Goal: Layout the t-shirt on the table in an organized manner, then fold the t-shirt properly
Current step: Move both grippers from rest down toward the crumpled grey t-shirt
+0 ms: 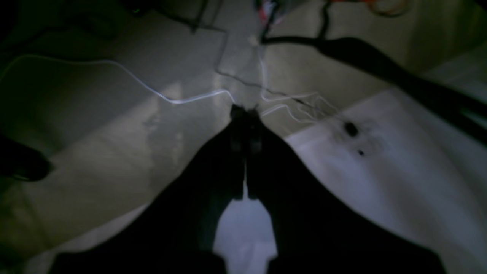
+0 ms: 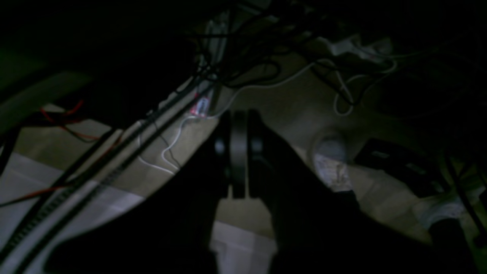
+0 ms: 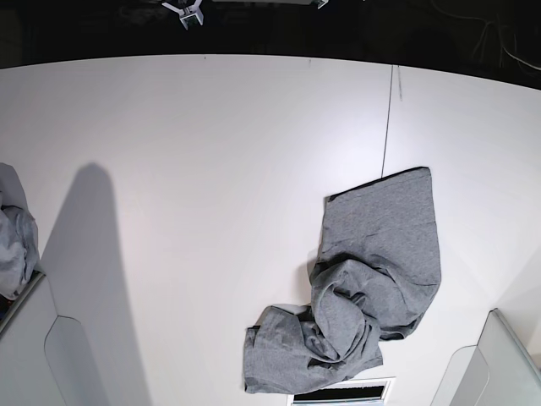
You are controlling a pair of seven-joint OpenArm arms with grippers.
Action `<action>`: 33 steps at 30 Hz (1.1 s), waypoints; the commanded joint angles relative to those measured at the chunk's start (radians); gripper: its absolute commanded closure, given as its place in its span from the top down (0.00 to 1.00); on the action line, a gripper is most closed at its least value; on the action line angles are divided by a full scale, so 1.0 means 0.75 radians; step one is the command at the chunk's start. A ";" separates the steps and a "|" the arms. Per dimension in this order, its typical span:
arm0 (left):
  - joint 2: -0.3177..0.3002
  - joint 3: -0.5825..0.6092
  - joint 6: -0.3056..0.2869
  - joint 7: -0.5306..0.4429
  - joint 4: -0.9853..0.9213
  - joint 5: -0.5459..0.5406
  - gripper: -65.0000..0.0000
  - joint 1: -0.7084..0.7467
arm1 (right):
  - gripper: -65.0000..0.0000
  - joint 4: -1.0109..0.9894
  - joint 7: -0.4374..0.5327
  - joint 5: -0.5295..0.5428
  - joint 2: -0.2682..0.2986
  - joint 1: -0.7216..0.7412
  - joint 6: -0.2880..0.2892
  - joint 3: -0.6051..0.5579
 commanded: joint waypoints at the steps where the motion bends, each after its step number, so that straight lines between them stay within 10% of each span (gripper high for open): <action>1: -0.008 0.003 -0.037 -0.014 0.016 -0.011 0.01 0.028 | 0.00 0.028 0.004 -0.005 0.018 -0.033 -0.001 0.003; 18: -0.165 -0.019 -0.036 -0.115 0.640 -0.109 0.00 0.427 | 0.00 0.691 0.004 0.091 0.226 -0.481 0.116 -0.001; 33: -0.181 -0.612 -0.006 0.014 1.472 -0.111 0.00 0.791 | 0.00 1.536 0.003 0.218 0.421 -0.867 0.115 -0.001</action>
